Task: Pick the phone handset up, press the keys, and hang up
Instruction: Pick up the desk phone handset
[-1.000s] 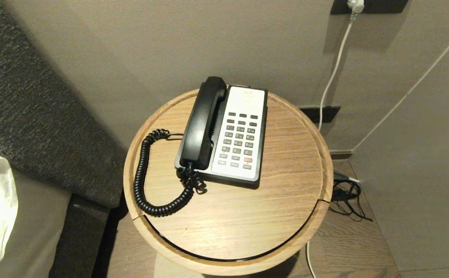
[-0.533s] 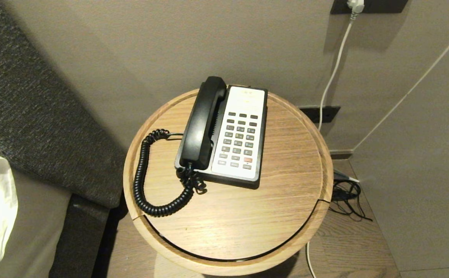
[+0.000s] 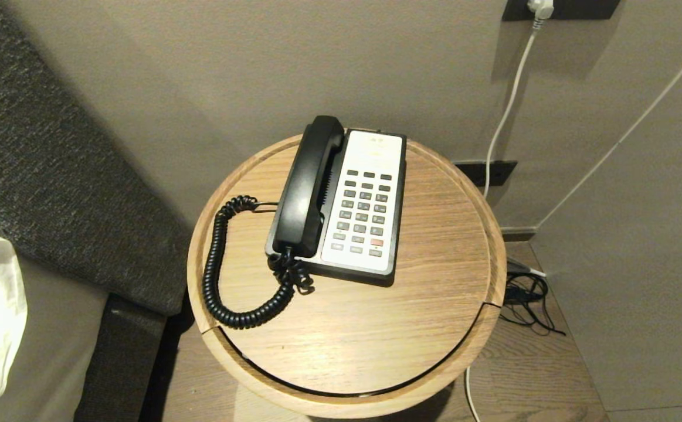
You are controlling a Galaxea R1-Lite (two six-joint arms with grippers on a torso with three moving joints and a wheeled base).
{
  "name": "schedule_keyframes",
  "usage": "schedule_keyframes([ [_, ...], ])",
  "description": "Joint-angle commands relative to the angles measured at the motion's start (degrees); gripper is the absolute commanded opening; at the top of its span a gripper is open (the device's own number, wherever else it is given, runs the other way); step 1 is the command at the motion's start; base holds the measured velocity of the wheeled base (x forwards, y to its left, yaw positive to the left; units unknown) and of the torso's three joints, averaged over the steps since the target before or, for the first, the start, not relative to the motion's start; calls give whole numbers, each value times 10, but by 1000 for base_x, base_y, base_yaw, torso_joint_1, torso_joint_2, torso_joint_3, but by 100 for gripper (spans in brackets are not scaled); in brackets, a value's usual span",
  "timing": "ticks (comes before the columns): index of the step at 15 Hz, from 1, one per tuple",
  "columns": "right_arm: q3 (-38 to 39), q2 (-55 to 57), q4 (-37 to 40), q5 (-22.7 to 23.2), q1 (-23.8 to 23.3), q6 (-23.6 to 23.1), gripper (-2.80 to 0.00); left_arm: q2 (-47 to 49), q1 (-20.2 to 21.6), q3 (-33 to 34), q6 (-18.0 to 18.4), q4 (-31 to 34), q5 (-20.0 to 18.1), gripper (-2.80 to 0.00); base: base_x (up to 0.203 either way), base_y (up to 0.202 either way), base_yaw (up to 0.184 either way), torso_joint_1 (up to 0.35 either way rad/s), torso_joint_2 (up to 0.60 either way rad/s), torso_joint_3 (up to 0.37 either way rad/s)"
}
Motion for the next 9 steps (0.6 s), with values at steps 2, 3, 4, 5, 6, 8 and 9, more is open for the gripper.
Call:
schedule_keyframes([
  [2, 0, 0, 0, 0, 0, -1, -280, 281, -3, -273, 19, 104, -46, -280, 0, 0, 0, 0, 0, 0],
  [3, 0, 0, 0, 0, 0, 0, -280, 340, -4, -325, 43, 126, -57, -280, 0, 0, 0, 0, 0, 0],
  [4, 0, 0, 0, 0, -1, 0, -280, 395, -5, -374, 76, 145, -67, -280, 0, 0, 0, 0, 0, 0],
  [5, 0, 0, 0, 0, 0, -1, -280, 442, -12, -414, 104, 158, -76, -280, 0, 0, 0, 0, 0, 0],
  [6, 0, 0, 0, 0, 0, 0, -280, 482, -28, -450, 120, 167, -79, -280, 0, 0, 0, 0, 0, 0],
  [8, 0, 0, 0, 0, 0, 0, -280, 544, -92, -516, 120, 178, -82, -280, 0, 0, 0, 0, 0, 0],
  [9, 0, 0, 0, 0, 0, 0, -280, 570, -134, -541, 107, 182, -79, -280, 0, 0, 0, 0, 0, 0],
])
